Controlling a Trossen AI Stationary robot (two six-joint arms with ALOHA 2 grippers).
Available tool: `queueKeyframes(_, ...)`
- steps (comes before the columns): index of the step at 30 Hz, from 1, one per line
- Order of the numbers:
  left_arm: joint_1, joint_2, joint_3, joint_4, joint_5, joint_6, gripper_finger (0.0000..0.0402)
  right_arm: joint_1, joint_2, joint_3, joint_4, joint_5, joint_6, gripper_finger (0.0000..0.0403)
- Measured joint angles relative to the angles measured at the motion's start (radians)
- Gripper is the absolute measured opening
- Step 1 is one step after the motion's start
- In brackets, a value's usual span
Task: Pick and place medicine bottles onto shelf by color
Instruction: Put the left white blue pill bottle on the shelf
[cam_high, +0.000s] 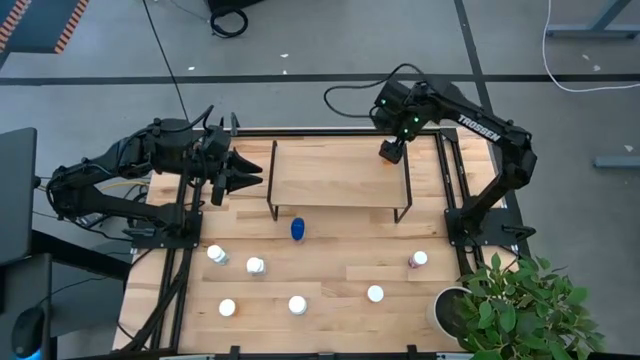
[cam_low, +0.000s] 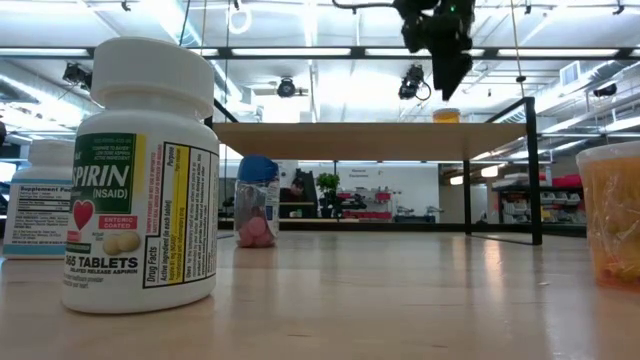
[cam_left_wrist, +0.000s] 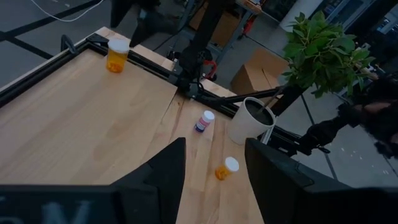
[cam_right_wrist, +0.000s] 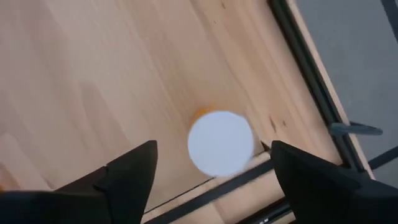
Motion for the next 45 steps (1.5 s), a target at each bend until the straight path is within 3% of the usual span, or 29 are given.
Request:
queueKeyframes(7, 0.000, 0.000, 0.000, 0.000, 0.000, 0.002, 0.0172, 0.043, -0.010, 0.103, -0.064, -0.025, 0.075, 0.0324)
queueKeyframes(13, 0.000, 0.000, 0.000, -0.044, -0.008, 0.049, 0.0172, 0.152, -0.013, 0.134, -0.052, -0.025, 0.217, 0.0324)
queueKeyframes(18, -0.002, 0.011, 0.000, -0.240, -0.018, 0.111, 0.0172, 0.300, -0.013, 0.135, 0.054, -0.005, 0.363, 0.0324)
queueKeyframes(22, -0.019, 0.031, 0.000, -0.471, -0.018, 0.127, 0.0172, 0.425, -0.012, 0.135, 0.190, 0.087, 0.536, 0.0324)
queueKeyframes(27, -0.043, 0.080, 0.000, -0.678, -0.013, 0.030, 0.0172, 0.558, -0.001, 0.135, 0.295, 0.212, 0.692, 0.0324)
queueKeyframes(34, -0.191, 0.123, -0.044, -0.753, 0.002, 0.253, 0.0172, 0.681, 0.013, 0.136, 0.311, 0.268, 0.766, 0.0323)
queueKeyframes(45, -0.500, 0.125, -0.354, -0.645, -0.026, 0.335, 0.0188, 0.794, 0.016, 0.135, 0.309, 0.353, 0.752, 0.0324)
